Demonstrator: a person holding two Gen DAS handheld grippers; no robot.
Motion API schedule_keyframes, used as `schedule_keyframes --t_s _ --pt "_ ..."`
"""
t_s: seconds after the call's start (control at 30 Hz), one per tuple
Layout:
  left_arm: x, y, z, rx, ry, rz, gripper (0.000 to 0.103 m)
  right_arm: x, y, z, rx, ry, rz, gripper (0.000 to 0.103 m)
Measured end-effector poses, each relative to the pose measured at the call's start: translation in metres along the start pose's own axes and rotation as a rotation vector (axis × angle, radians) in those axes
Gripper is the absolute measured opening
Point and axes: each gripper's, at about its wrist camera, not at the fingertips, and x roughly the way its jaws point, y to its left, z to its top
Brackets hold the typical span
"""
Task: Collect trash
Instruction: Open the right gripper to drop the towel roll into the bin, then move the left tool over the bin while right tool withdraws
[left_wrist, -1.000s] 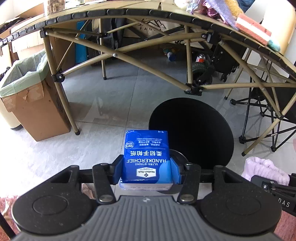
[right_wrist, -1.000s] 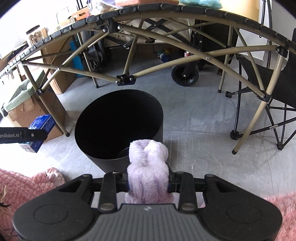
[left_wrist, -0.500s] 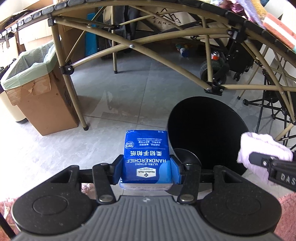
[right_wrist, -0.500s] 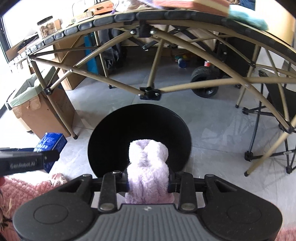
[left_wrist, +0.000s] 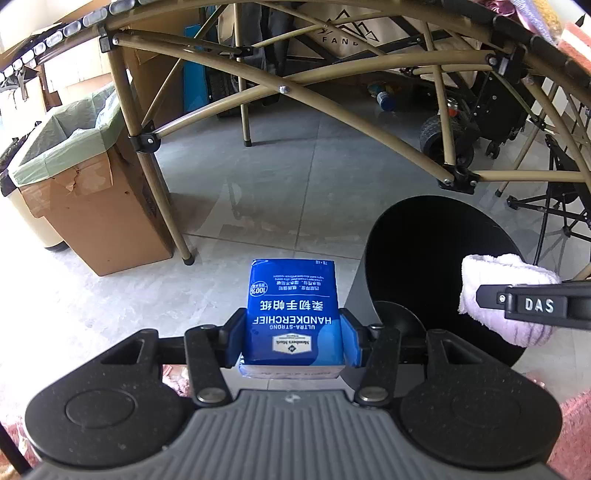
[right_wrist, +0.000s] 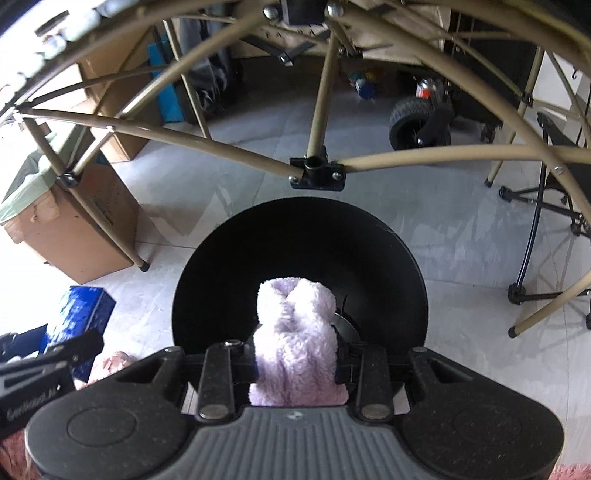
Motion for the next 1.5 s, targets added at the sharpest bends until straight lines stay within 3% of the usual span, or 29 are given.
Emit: schedule_keyframes --t_s 0.47,0.57,0.63,0.67,0.77,0.93,1.5 --pt "0.022 0.007 0.015 -0.017 0.011 0.031 0.052 0.051 0.006 0.011 0.043 0.14 0.006 0.032" --pt "0.024 0.009 0.015 -0.02 0.017 0.03 0.052 0.056 0.011 0.011 0.047 0.162 0.02 0.036" --pt "0.025 0.009 0.014 -0.023 0.021 0.032 0.052 0.058 0.014 0.01 0.041 0.172 0.015 0.042" --pt "0.025 0.01 0.014 -0.024 0.022 0.032 0.052 0.058 0.016 0.011 0.037 0.175 0.007 0.049" --pt "0.024 0.012 0.013 -0.027 0.021 0.032 0.052 0.059 0.017 0.012 0.04 0.186 -0.02 0.09" --pt "0.021 0.012 0.012 -0.028 0.013 0.026 0.052 0.055 0.014 0.013 0.05 0.175 -0.041 0.102" --pt "0.012 0.009 0.012 -0.021 -0.009 0.017 0.052 0.043 0.005 0.015 0.054 0.149 -0.027 0.103"
